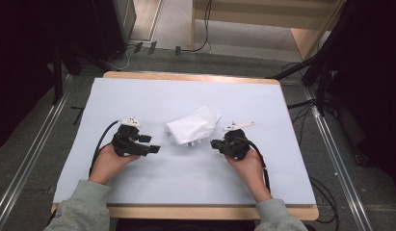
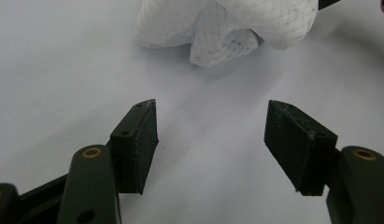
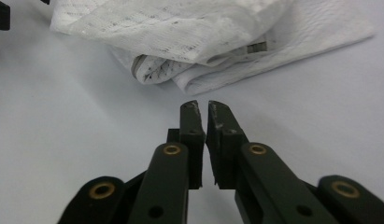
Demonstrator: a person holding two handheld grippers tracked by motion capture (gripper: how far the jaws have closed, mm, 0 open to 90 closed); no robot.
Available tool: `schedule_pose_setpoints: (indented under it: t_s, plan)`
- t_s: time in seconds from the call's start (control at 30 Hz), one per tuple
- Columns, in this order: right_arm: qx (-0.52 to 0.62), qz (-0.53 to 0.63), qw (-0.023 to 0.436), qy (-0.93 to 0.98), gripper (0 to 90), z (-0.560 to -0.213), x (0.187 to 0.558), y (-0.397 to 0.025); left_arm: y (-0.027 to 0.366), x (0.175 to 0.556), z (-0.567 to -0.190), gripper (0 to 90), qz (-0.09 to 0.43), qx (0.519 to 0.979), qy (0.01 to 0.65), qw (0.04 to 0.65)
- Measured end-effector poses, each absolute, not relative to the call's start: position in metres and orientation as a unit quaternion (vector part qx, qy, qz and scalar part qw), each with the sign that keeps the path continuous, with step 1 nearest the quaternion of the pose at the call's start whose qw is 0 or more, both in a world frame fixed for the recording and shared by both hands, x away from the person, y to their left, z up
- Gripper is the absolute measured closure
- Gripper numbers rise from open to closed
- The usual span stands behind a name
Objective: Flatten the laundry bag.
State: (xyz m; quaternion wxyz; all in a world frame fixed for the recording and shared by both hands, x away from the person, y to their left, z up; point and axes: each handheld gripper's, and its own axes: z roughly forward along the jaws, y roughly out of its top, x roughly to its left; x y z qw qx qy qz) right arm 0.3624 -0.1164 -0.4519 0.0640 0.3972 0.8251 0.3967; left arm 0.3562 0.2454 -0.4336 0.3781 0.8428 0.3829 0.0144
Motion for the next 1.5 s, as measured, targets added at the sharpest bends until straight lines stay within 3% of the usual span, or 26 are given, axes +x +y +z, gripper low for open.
schedule_pose_setpoints:
  t_s: [1.5]
  plan:
    - [0.347, 0.401, 0.051, 0.846, 90.0, -0.404, 0.461, -0.034, 0.265, 0.327, -0.438, 36.5, 0.044, 0.827, 0.419, 0.371]
